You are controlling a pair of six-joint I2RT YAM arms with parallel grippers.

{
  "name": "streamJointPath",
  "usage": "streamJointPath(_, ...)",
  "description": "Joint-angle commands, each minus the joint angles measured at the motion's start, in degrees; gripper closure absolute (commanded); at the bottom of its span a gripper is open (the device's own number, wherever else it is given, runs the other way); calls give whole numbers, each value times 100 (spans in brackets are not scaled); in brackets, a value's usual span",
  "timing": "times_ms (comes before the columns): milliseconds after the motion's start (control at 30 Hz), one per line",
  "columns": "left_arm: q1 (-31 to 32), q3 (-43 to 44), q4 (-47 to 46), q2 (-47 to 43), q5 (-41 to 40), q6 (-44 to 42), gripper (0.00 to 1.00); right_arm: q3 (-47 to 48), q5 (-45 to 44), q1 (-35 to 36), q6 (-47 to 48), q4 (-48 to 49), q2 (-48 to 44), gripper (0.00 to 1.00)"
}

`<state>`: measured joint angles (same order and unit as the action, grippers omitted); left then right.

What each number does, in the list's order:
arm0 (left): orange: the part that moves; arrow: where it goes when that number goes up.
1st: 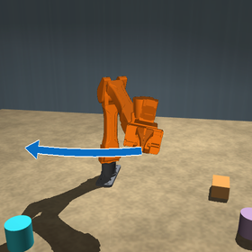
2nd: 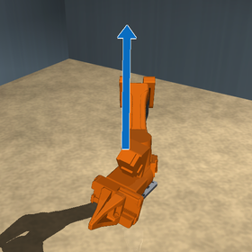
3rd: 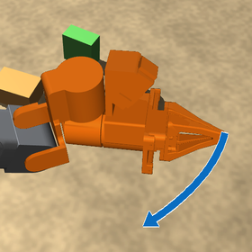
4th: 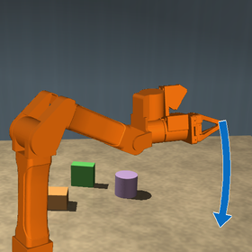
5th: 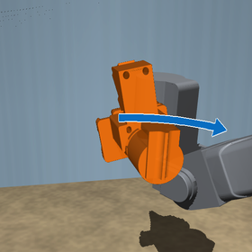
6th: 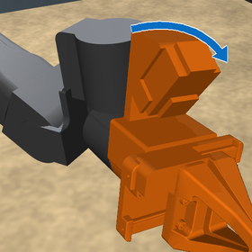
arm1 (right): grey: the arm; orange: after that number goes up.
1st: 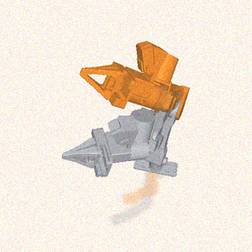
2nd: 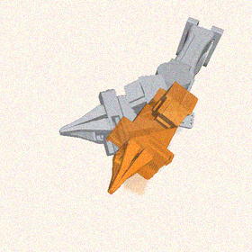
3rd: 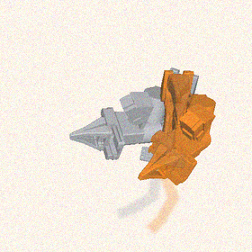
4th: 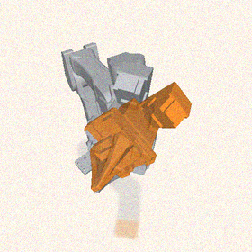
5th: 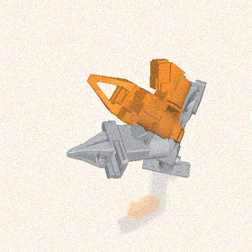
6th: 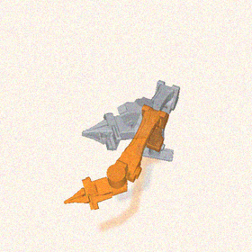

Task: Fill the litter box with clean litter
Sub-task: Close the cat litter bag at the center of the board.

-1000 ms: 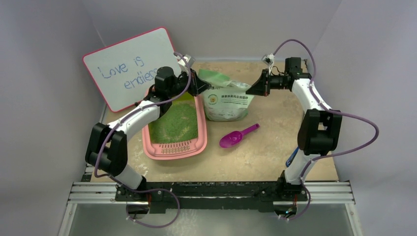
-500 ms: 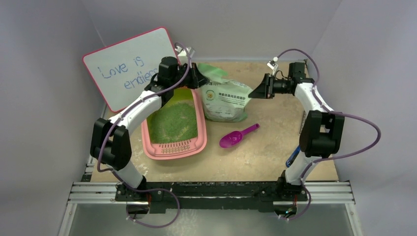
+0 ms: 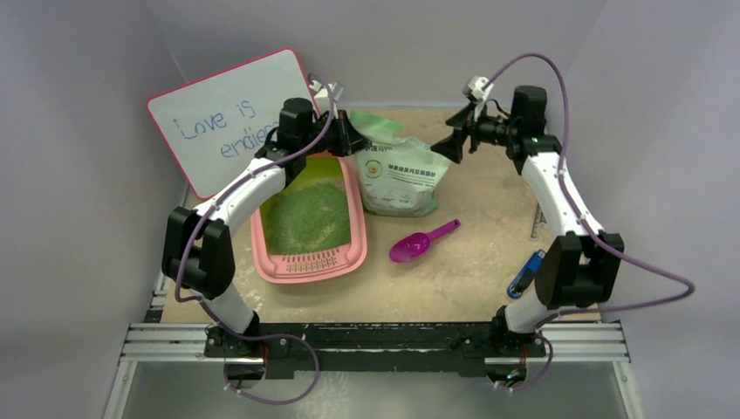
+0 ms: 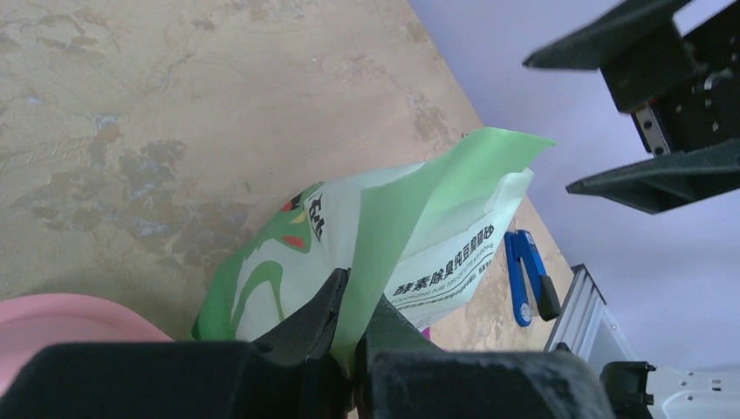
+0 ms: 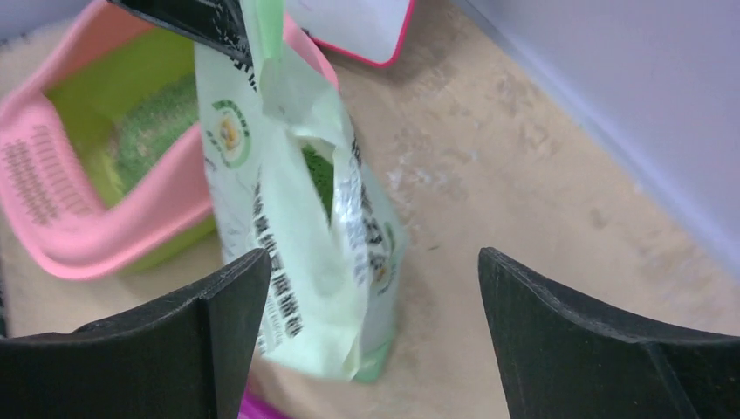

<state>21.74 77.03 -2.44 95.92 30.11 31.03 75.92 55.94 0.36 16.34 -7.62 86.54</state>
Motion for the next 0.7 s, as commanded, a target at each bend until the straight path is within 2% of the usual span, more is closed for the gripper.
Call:
streamJointPath(0, -205, 389, -605, -260, 131, 77, 100, 1298, 32, 647, 2366, -1286, 665, 10)
streamJointPath(200, -205, 392, -523, -315, 166, 5, 100, 1624, 661, 883, 2919, -1497, 990, 8)
streamJointPath(333, -205, 347, -501, -358, 199, -47, 100, 2005, 282, 1100, 3227, -1895, 1333, 7)
streamJointPath(433, -205, 334, -521, -372, 196, -35, 100, 2407, 370, 1122, 3533, -2512, 1650, 11)
streamJointPath(567, -205, 354, -572, -388, 202, -18, 100, 2576, 430, 1192, 3813, -3102, 1855, 22)
streamJointPath(667, -205, 361, -635, -390, 221, -10, 100, 2281, 553, 1197, 3535, -2930, 1777, 26)
